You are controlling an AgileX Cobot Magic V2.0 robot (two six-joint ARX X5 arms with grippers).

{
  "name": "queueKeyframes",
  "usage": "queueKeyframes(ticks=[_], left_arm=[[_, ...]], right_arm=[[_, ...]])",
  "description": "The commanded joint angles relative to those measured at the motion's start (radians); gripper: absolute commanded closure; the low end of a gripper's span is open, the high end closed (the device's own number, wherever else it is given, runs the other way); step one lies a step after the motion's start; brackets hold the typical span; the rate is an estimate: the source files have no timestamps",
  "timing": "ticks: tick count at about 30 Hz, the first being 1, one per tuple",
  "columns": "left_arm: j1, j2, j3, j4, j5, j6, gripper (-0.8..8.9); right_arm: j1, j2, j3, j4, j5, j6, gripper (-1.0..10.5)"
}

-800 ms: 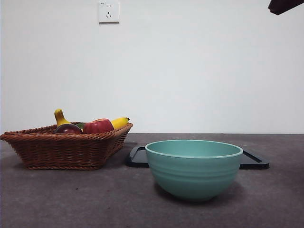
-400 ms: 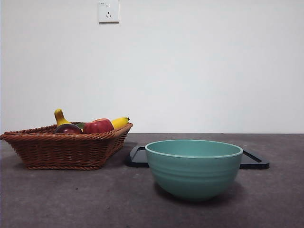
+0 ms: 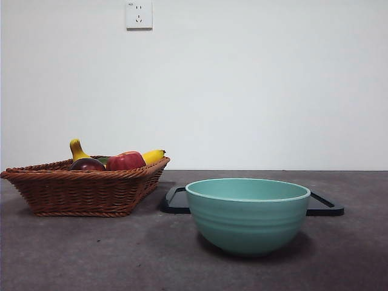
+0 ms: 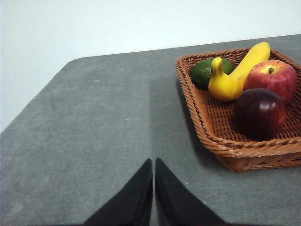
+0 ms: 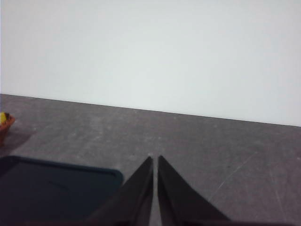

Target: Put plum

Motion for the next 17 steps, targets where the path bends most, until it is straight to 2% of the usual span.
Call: queueKeyframes(ticks=[1, 7, 17], left_arm=[[0.003, -0.002, -0.021, -0.008, 0.002, -0.007, 8.06], [0.003, -0.002, -0.021, -0.009, 0.002, -0.007, 8.06], [0.003, -0.002, -0.02, -0.009, 0.002, -0.007, 8.06]], right_arm=[[0.003, -0.044, -0.07, 0.055, 0.005, 0.0, 9.4], [0.019, -0.111, -0.196, 0.111, 0.08, 0.05, 9.4], [0.019, -0.124, -0.225, 0.056, 0.084, 0.052, 9.4]])
